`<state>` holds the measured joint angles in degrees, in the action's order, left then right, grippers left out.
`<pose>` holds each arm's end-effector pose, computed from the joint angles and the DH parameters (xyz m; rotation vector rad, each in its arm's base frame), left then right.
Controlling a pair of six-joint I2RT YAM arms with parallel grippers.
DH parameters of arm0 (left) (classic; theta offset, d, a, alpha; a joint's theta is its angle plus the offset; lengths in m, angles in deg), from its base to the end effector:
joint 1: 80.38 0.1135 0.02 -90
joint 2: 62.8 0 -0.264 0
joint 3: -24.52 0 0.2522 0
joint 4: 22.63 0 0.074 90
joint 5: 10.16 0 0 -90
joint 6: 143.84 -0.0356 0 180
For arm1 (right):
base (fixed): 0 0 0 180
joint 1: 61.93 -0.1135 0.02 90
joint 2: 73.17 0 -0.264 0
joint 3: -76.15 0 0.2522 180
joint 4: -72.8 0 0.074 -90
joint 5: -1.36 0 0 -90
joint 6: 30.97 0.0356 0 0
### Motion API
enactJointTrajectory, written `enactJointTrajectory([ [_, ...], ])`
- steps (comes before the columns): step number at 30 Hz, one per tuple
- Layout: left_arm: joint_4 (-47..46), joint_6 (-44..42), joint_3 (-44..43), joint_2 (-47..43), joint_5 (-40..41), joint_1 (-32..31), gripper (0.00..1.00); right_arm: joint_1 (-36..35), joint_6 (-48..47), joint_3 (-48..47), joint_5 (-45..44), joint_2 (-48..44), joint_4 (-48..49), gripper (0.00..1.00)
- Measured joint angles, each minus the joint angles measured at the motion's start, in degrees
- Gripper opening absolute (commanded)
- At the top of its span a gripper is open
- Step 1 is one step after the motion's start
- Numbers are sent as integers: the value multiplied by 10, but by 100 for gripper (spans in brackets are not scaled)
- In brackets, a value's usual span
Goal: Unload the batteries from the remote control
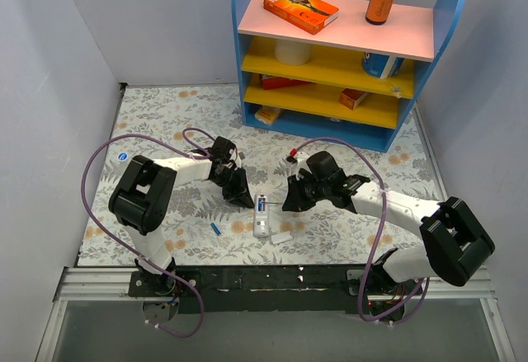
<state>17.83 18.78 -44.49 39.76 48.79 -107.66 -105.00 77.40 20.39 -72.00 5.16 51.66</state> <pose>0.2728 -0.1613 0.1313 0.9761 -2.6197 0.7997 0.1959 0.1970 0.2005 -0.6754 2.3668 0.8452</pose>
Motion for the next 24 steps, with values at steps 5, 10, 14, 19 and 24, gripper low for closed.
enactJointTrajectory([
  [5, -3, 3, 0, 2, -3, 0, 12, 35, 14, 62, 56, -15, 78, 1],
  [10, -9, 5, 0, 5, -9, 0, 12, 64, 25, 94, 100, -15, 125, 1],
  [14, -12, 7, 0, 6, -9, 0, 14, 77, 26, 100, 119, -14, 133, 1],
  [19, -1, 14, -9, 6, -1, 7, 14, 79, 24, 100, 122, -13, 132, 1],
  [24, 1, 21, -23, 0, 7, 26, 14, 81, 23, 100, 125, -11, 132, 1],
])
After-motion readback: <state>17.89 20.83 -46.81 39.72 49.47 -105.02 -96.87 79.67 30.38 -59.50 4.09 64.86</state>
